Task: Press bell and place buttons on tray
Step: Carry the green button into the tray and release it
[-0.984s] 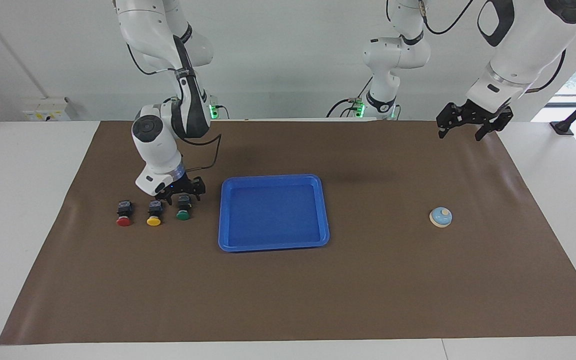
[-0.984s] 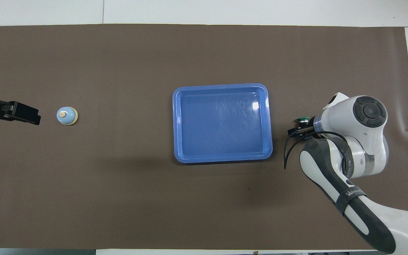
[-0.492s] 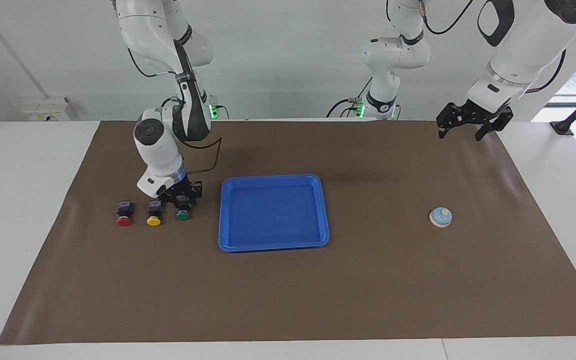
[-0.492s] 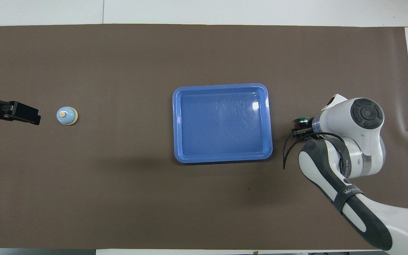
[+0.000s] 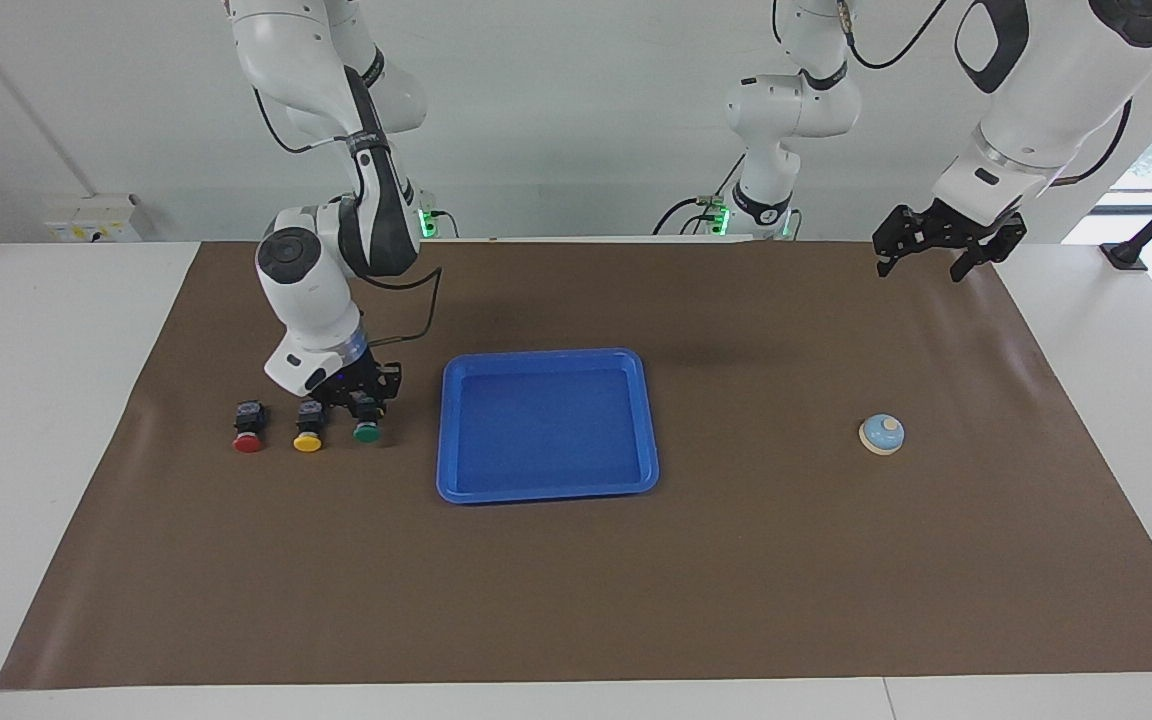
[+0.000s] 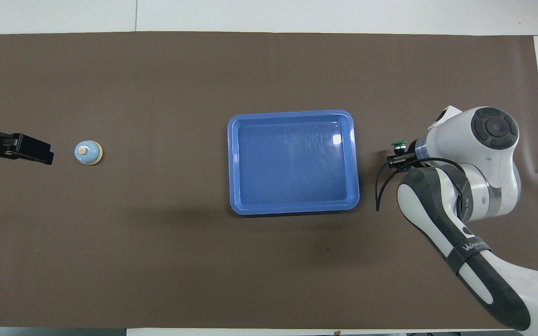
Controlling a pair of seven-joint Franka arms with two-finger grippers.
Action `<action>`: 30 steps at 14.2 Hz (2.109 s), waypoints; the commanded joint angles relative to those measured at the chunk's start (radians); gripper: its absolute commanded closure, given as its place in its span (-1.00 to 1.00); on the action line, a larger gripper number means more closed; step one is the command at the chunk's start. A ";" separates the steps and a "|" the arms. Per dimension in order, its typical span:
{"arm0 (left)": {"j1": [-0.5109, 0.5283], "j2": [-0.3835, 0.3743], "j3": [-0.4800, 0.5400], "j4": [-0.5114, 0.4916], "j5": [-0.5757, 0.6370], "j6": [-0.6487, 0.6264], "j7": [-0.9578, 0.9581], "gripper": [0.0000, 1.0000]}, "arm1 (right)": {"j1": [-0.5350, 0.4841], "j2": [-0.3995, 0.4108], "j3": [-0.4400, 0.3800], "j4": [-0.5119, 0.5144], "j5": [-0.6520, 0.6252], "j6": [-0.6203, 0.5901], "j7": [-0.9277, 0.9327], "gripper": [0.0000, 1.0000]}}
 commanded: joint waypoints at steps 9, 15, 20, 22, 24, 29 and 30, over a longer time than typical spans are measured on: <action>0.001 0.000 -0.001 0.002 0.021 -0.011 0.003 -1.00 | 0.200 0.321 0.280 0.521 -0.180 -0.235 0.792 1.00; 0.001 0.000 -0.001 0.002 0.021 -0.011 0.003 -1.00 | 0.231 0.386 0.288 0.464 -0.174 -0.024 0.867 1.00; 0.001 0.000 -0.001 0.002 0.021 -0.011 0.003 -1.00 | 0.233 0.407 0.311 0.440 -0.176 -0.012 0.812 1.00; 0.001 0.000 -0.001 0.002 0.021 -0.013 0.003 -1.00 | 0.233 0.407 0.311 0.435 -0.179 -0.015 0.810 1.00; 0.001 0.000 -0.001 0.002 0.021 -0.011 0.003 -1.00 | 0.233 0.407 0.311 0.424 -0.179 0.009 0.798 1.00; 0.001 0.000 -0.001 0.002 0.021 -0.011 0.003 -1.00 | 0.233 0.406 0.311 0.404 -0.179 0.032 0.756 0.44; 0.001 0.000 0.001 0.002 0.021 -0.011 0.003 -1.00 | 0.233 0.406 0.311 0.404 -0.179 0.032 0.756 0.20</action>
